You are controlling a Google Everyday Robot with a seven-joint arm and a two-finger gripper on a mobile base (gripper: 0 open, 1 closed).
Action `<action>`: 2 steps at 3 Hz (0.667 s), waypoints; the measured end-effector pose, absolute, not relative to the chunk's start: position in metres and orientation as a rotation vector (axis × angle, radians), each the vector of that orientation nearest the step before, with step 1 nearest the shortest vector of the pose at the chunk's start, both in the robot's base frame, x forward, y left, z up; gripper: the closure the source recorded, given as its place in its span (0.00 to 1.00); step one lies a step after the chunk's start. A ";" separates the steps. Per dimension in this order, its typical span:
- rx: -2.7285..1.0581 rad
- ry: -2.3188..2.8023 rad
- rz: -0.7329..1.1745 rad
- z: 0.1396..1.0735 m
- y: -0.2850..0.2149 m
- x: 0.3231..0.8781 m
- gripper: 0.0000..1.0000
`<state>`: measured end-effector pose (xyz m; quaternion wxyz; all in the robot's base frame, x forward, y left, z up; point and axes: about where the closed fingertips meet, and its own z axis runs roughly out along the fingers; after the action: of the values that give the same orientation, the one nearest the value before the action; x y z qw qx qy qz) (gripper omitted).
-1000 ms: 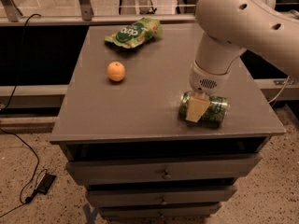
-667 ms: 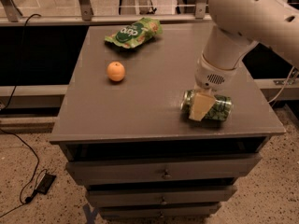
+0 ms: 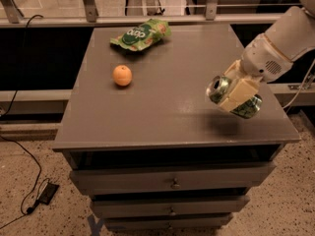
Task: Place green can upright
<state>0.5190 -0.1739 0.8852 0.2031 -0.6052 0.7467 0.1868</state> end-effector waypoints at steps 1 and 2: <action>-1.584 1.887 0.709 0.894 -0.183 0.524 1.00; -1.428 1.668 0.910 0.891 -0.184 0.529 1.00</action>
Offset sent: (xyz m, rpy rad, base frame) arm 0.0103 -0.0246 0.0222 0.9350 -0.1143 0.0708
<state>0.5293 -0.1840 0.8909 0.3732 -0.5573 0.6511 0.3551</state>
